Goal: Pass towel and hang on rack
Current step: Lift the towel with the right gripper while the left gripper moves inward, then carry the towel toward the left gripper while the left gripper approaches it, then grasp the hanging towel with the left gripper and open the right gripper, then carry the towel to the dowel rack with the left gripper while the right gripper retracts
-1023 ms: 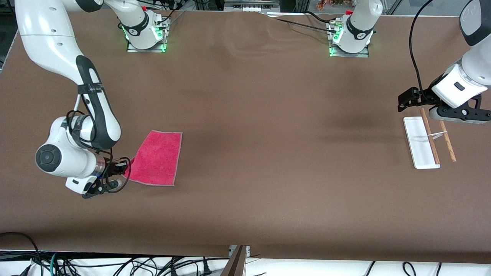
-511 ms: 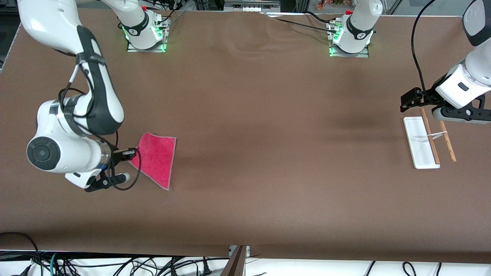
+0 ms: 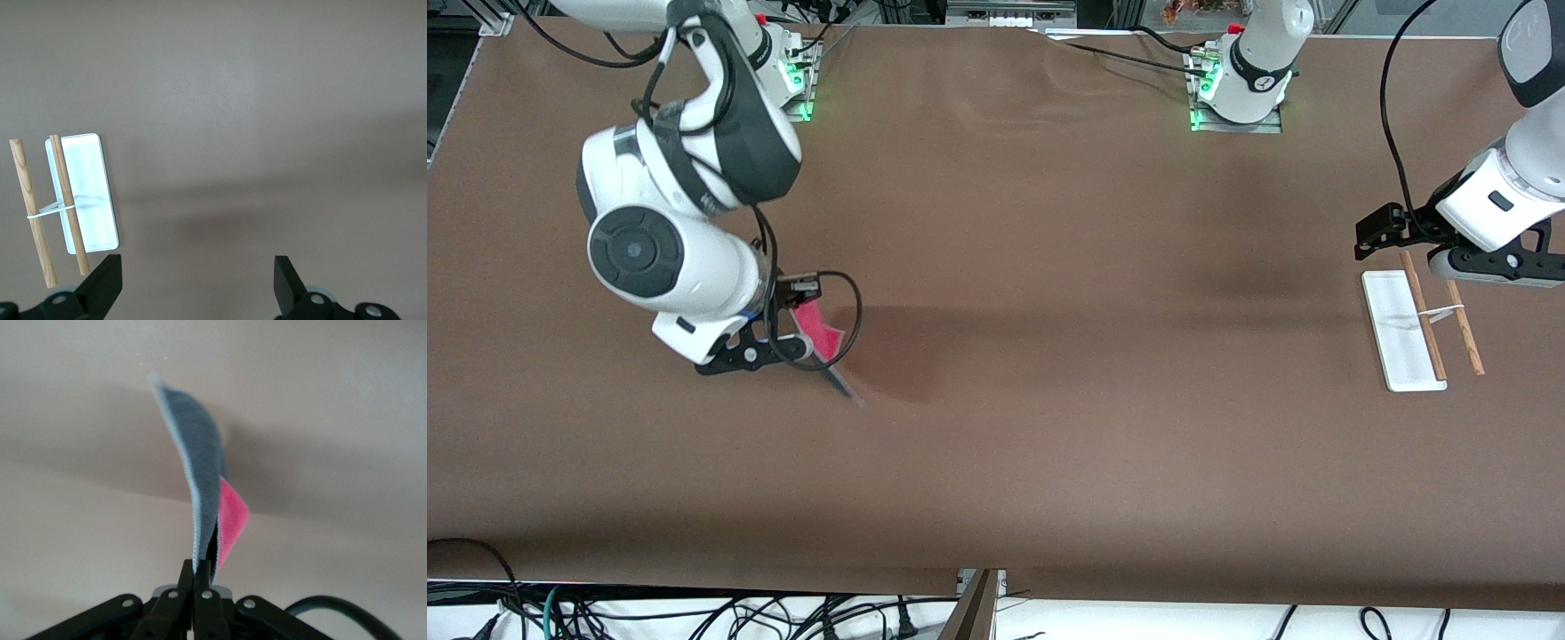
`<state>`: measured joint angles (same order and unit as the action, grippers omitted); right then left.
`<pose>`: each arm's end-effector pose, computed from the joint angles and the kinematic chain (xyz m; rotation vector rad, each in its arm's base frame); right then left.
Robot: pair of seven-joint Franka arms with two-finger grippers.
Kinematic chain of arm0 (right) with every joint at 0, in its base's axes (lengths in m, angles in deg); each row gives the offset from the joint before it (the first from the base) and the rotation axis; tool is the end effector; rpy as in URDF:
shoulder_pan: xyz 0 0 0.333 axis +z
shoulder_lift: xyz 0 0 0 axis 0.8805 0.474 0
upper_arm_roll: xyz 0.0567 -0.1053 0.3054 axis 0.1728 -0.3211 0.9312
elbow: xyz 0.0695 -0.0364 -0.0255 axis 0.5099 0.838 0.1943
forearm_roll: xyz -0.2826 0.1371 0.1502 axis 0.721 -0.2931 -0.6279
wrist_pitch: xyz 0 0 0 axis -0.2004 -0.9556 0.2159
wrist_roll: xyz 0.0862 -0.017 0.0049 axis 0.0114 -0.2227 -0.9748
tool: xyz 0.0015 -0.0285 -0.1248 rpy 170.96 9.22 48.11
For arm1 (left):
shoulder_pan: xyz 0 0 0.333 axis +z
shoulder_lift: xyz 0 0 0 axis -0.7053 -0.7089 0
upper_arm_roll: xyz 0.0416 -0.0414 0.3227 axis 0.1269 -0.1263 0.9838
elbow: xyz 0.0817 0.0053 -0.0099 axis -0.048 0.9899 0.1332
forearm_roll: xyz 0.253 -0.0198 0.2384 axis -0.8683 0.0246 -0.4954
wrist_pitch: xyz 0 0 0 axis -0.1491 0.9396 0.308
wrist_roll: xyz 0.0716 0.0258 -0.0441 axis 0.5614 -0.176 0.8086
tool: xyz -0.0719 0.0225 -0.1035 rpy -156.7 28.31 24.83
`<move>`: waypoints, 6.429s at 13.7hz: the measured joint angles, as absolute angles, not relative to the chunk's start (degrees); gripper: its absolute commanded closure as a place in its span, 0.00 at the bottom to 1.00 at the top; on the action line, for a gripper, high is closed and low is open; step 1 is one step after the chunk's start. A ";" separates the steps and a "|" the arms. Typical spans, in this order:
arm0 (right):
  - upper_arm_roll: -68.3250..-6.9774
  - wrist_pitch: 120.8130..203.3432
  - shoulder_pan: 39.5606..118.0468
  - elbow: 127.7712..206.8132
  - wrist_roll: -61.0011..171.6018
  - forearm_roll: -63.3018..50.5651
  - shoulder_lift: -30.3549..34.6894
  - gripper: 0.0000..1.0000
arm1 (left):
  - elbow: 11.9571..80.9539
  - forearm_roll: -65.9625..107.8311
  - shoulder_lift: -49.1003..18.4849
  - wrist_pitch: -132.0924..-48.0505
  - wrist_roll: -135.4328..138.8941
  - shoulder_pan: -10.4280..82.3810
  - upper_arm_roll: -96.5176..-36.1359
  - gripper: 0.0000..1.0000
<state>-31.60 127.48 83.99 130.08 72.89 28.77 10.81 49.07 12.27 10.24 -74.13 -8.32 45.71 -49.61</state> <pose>0.5928 0.2529 0.4824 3.0755 0.2785 -0.3522 0.5159 -0.0066 0.5399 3.1332 -0.1150 -0.0345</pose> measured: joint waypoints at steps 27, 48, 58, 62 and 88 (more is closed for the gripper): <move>-31.61 151.72 104.14 121.85 129.72 2.75 7.80 1.00 | 45.96 77.51 -12.41 -71.43 -91.53 35.55 -51.18 0.00; -31.82 151.85 104.35 121.84 129.88 2.65 7.71 1.00 | 33.48 90.33 -23.94 -65.81 -113.04 33.38 -53.18 1.00; -32.46 151.92 104.24 121.84 129.87 2.64 7.66 0.00 | 33.51 90.33 -24.01 -65.48 -113.51 34.10 -53.18 1.00; -33.51 151.96 103.61 121.82 129.87 2.65 7.51 0.00 | 33.44 90.33 -24.00 -64.53 -113.69 34.66 -53.17 1.00; -42.09 134.80 76.85 154.50 57.22 29.43 -14.57 0.00 | 18.32 30.81 -24.68 -44.82 -108.83 69.32 -42.84 1.00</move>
<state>-42.09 134.80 76.85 154.50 57.22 29.43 -14.57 18.32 30.81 -24.68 -44.82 -108.83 69.32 -42.84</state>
